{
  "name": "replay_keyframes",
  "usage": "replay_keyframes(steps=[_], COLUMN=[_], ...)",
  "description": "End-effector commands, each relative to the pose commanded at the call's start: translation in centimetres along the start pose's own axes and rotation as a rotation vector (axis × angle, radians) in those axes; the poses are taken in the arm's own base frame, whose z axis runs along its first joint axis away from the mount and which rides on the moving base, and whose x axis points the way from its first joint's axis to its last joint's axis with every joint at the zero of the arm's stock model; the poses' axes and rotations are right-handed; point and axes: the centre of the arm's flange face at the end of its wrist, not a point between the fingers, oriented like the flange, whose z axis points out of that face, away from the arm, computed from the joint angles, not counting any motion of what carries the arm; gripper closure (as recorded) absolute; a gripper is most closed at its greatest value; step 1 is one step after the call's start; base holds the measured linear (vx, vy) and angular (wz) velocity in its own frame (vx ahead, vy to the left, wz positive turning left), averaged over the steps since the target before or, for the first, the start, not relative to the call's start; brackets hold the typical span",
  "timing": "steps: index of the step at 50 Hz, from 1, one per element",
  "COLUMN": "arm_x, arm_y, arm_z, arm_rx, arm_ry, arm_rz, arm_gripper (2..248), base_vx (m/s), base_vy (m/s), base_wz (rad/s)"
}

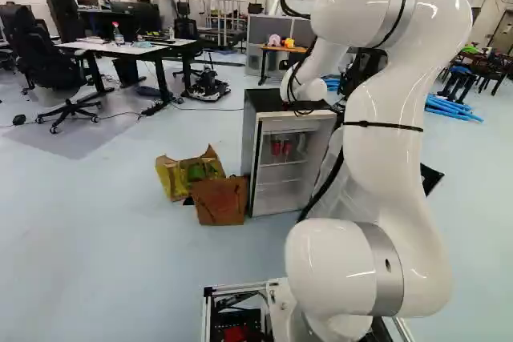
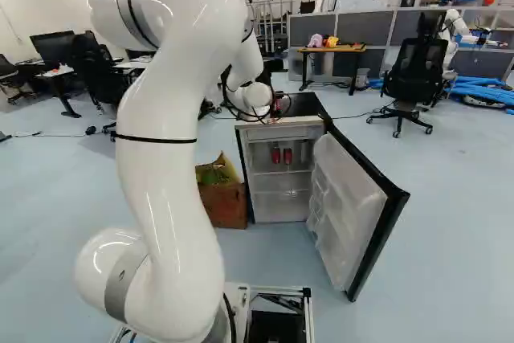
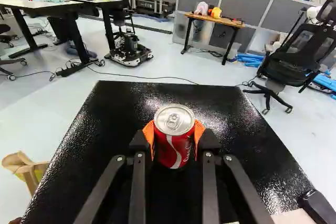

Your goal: Grab a drink from the fridge

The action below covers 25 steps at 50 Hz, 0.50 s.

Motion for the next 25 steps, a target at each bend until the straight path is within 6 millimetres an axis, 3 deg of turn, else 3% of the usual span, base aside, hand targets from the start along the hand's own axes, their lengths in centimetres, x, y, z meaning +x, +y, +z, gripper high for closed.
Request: replay_keyframes(steps=[7,8,12,13,17,18,23,24,25], arm_x=[0.0,0.0,0.0,0.0,0.0,0.0,0.0,0.0,0.0], arm_y=[0.0,0.0,0.0,0.0,0.0,0.0,0.0,0.0,0.0], arm_z=[0.0,0.0,0.0,0.0,0.0,0.0,0.0,0.0,0.0], arm_rx=[0.0,0.0,0.0,0.0,0.0,0.0,0.0,0.0,0.0], arm_ry=[0.0,0.0,0.0,0.0,0.0,0.0,0.0,0.0,0.0], arm_rz=[0.0,0.0,0.0,0.0,0.0,0.0,0.0,0.0,0.0], arm_gripper=[155,130,130,96,96,61,61,24,24], base_vx=[0.0,0.0,0.0,0.0,0.0,0.0,0.0,0.0,0.0], base_vy=[0.0,0.0,0.0,0.0,0.0,0.0,0.0,0.0,0.0], base_wz=[0.0,0.0,0.0,0.0,0.0,0.0,0.0,0.0,0.0])
